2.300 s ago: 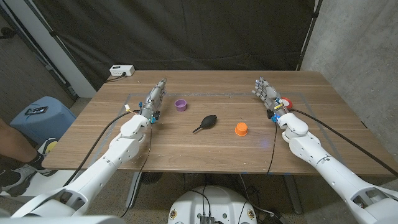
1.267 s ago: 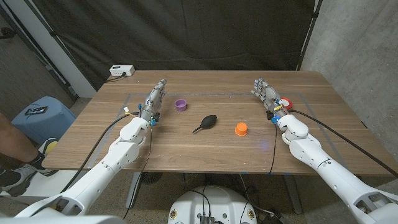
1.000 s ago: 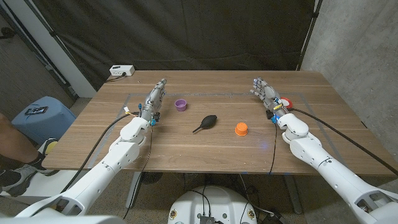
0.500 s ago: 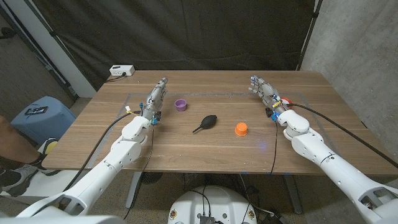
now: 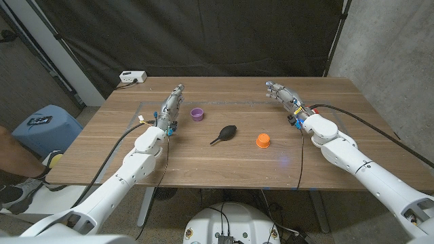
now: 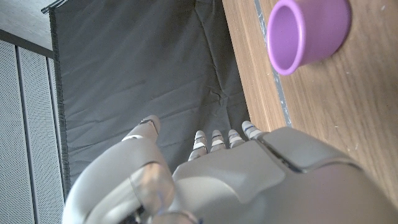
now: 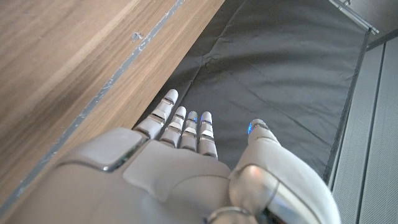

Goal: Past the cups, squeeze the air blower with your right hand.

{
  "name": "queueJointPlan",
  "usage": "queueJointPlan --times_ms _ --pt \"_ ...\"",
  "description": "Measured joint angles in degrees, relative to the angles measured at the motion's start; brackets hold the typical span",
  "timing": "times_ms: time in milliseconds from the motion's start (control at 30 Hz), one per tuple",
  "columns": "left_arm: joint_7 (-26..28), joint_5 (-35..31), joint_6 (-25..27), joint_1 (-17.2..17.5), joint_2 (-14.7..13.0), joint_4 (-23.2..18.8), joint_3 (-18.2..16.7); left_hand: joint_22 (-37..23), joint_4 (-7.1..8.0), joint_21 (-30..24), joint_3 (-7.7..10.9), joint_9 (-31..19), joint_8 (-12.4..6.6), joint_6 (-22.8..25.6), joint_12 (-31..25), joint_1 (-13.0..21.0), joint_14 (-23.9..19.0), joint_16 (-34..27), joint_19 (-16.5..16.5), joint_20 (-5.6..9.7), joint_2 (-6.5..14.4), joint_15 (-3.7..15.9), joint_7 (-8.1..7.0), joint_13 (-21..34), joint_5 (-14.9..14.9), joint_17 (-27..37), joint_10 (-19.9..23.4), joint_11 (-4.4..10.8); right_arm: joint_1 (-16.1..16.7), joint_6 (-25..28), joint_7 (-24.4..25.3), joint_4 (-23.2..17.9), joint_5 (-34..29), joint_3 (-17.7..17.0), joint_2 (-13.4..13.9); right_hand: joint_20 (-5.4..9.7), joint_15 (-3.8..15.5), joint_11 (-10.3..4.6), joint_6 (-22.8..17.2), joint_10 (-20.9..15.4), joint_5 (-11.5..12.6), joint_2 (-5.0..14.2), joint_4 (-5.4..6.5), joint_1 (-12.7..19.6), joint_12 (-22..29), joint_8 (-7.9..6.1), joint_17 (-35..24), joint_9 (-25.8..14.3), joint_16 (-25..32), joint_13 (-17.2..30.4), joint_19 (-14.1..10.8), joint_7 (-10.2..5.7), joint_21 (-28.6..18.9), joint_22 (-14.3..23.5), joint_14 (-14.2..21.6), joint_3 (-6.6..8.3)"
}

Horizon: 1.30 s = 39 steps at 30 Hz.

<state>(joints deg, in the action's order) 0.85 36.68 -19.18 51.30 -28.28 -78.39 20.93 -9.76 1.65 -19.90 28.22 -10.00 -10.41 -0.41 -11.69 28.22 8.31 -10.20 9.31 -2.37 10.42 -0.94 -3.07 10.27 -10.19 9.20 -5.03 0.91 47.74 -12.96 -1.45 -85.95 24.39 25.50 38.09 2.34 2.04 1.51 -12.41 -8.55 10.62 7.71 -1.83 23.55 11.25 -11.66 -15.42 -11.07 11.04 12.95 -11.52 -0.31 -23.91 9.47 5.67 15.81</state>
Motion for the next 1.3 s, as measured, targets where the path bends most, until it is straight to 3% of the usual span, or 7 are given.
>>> queueJointPlan --times_ms 667,1000,1133,1300 --pt "0.21 -0.04 -0.79 0.46 0.5 0.16 0.02 0.01 -0.24 0.42 -0.25 0.0 0.0 0.0 0.0 0.0 -0.01 0.0 0.0 0.01 0.0 0.01 0.0 0.0 0.0 0.0 0.0 0.0 -3.66 -0.06 -2.64 -2.32 -8.21 2.66 2.99 -0.01 0.0 -0.31 -0.62 -0.93 0.0 -0.53 -1.19 0.53 0.22 0.0 0.79 0.0 0.0 -0.26 -0.01 0.03 0.84 0.0 0.0 0.24" --pt "0.61 -0.11 -1.06 0.78 0.6 0.16 -0.05 0.01 -0.41 0.64 -0.08 0.01 0.0 0.0 0.0 0.0 -0.01 0.0 -0.31 -0.31 0.0 0.01 0.0 0.0 0.0 0.0 0.0 0.0 -5.13 -0.99 -3.81 -2.58 -11.44 3.56 3.76 -0.41 0.0 0.42 -1.42 -2.28 0.0 -0.95 -1.75 0.94 0.63 -0.22 1.28 0.0 0.0 -0.47 -0.41 0.01 1.29 0.0 0.0 0.15" --pt "0.69 -0.13 -1.1 0.85 0.69 0.16 -0.06 0.01 -0.4 0.65 -0.08 0.01 0.0 0.0 0.0 0.0 -0.01 0.0 -0.33 -0.28 0.0 0.01 0.0 -0.01 0.0 -0.01 0.0 0.0 -5.78 -1.36 -4.26 -2.79 -13.04 3.94 4.15 -0.09 0.0 0.51 -1.44 -2.37 0.0 -1.22 -2.34 1.22 0.85 -0.22 1.49 0.0 0.0 -0.47 -0.73 0.03 1.29 0.0 0.0 0.08" --pt "0.87 -0.19 -1.17 0.9 0.81 0.21 -0.05 0.01 -0.55 0.65 0.07 0.01 0.0 0.0 0.0 0.0 -0.01 0.0 -0.62 0.02 0.0 0.01 0.0 -0.01 0.0 0.0 0.0 0.0 -6.61 -2.29 -5.13 -2.69 -14.33 4.33 4.4 -0.1 0.0 0.4 -1.73 -3.08 0.0 -2.11 -5.04 4.41 0.85 -0.22 2.28 0.0 0.0 -0.69 -0.75 0.32 2.25 0.0 0.0 0.91"
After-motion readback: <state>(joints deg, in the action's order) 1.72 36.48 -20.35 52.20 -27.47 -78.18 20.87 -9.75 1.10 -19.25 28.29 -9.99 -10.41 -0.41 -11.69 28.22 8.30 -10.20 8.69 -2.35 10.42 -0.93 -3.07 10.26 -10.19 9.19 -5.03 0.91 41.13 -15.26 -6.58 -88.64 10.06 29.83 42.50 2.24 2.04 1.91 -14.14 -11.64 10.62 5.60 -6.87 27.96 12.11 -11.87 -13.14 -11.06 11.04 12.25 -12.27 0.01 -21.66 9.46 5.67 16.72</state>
